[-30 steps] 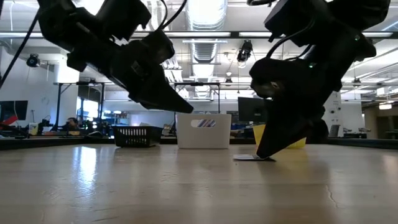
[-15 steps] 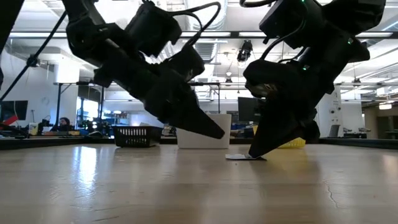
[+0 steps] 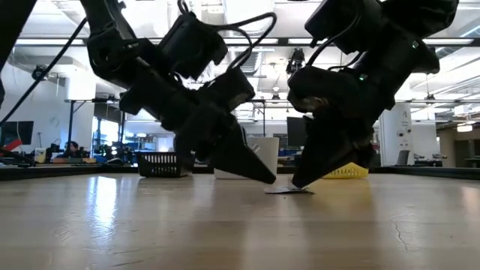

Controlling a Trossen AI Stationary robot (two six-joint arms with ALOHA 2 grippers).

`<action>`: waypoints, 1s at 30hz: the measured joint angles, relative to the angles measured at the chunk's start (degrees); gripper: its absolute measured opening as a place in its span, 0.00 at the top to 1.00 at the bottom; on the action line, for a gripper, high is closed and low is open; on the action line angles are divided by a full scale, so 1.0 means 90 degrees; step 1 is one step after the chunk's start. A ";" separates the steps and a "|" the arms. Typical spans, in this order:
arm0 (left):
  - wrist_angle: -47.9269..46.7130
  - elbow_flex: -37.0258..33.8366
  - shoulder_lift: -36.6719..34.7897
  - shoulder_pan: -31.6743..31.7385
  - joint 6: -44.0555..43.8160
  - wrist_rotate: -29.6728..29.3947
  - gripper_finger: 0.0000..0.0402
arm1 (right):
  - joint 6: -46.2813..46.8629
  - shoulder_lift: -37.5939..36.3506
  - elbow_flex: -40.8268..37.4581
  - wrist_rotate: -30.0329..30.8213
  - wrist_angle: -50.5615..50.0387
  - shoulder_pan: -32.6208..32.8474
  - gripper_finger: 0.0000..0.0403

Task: Pick & Place First Aid Supplies
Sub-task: Put the towelette pack into the black basket

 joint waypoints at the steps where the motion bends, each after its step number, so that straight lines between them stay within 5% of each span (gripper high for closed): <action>1: -0.0005 0.0000 0.0040 0.0000 -0.0002 0.0000 0.99 | -0.0022 0.0000 0.0013 0.0023 0.0009 0.0000 0.98; 13: -0.0375 0.0033 0.0186 0.0017 -0.0571 -0.0168 1.00 | -0.1270 -0.0146 0.0565 0.0065 -0.0633 0.0042 0.98; 21: -0.0600 0.0029 0.0174 0.0017 -0.1076 -0.0170 1.00 | -0.3758 -0.0190 0.1497 -0.0148 -0.3049 0.0592 0.98; 30: -0.0876 0.0012 0.0187 0.0017 -0.1218 -0.0172 1.00 | -0.5685 0.0156 0.1646 0.0360 -0.3063 0.1033 0.97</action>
